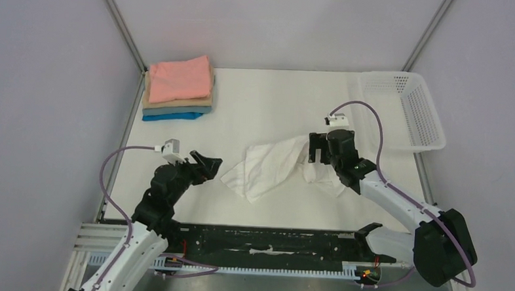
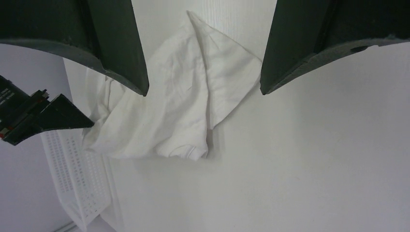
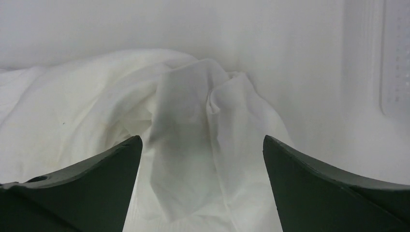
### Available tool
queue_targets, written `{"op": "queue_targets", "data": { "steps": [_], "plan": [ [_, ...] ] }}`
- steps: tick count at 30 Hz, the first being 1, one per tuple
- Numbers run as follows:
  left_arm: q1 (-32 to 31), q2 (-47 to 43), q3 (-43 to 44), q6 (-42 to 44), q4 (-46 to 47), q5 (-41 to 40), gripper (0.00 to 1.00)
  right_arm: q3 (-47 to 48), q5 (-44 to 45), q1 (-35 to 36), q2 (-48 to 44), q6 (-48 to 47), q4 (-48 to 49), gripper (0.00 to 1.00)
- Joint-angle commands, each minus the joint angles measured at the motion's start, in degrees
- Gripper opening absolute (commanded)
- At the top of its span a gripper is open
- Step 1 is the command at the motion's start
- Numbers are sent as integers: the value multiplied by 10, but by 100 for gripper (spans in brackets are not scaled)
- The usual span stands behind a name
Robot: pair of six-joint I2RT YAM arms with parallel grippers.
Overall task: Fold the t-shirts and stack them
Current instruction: Move the tshirt to the center of the board, then flatten out the tshirt
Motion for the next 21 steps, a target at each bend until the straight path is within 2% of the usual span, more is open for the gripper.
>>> {"op": "queue_targets", "data": {
  "steps": [1, 5, 8, 14, 21],
  "plan": [
    [-1, 64, 0, -34, 4, 81, 91, 10, 55, 1, -49, -1, 19, 98],
    [-10, 144, -1, -34, 56, 152, 90, -39, 70, 1, -121, 7, 5, 98],
    [-42, 214, 18, -23, 95, 164, 90, -94, 92, 0, -189, 40, -12, 98],
    [-138, 345, 66, -17, 139, 146, 88, -203, 175, 1, -310, 141, -42, 98],
    [-252, 445, 100, -17, 116, 71, 79, -269, 183, 0, -353, 201, -32, 98]
  ]
}}
